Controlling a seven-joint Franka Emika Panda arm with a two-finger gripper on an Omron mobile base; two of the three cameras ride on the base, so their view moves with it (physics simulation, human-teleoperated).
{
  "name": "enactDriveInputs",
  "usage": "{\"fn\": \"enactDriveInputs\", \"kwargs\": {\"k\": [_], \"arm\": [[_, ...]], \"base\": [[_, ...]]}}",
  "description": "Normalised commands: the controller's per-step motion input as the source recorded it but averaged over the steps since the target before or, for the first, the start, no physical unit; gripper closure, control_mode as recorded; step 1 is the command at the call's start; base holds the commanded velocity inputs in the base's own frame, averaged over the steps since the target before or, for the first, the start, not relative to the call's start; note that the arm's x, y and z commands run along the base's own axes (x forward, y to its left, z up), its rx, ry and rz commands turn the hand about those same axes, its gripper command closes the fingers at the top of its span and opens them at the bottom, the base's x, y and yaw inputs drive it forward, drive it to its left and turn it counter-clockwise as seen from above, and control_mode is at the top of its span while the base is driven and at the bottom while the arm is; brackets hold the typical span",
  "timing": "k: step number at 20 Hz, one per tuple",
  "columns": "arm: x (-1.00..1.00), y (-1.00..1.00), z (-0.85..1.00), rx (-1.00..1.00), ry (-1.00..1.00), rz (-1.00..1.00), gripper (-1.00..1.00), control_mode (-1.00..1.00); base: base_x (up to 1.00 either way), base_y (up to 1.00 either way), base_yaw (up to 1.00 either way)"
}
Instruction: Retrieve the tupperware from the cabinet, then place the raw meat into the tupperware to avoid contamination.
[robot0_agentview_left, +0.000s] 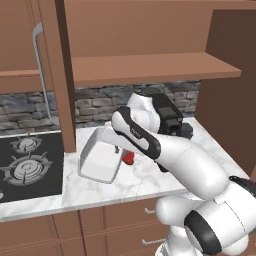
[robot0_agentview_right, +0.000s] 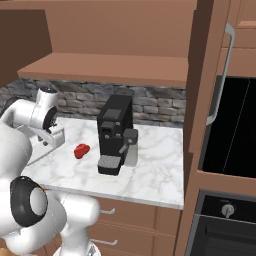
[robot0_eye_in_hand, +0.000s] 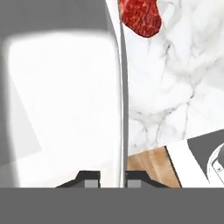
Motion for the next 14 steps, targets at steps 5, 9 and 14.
{"fn": "enactDriveInputs", "kwargs": {"k": [5,9,14], "arm": [[0.44,0.0,-0.33,-0.03,-0.05,0.13,1.0,-1.0],[0.43,0.19,-0.3,-0.05,0.0,0.13,1.0,-1.0],[0.34,0.27,-0.18,-0.11,0.02,0.09,1.0,-1.0]], "base": [[0.0,0.0,0.0],[0.0,0.0,0.0],[0.0,0.0,0.0]]}}
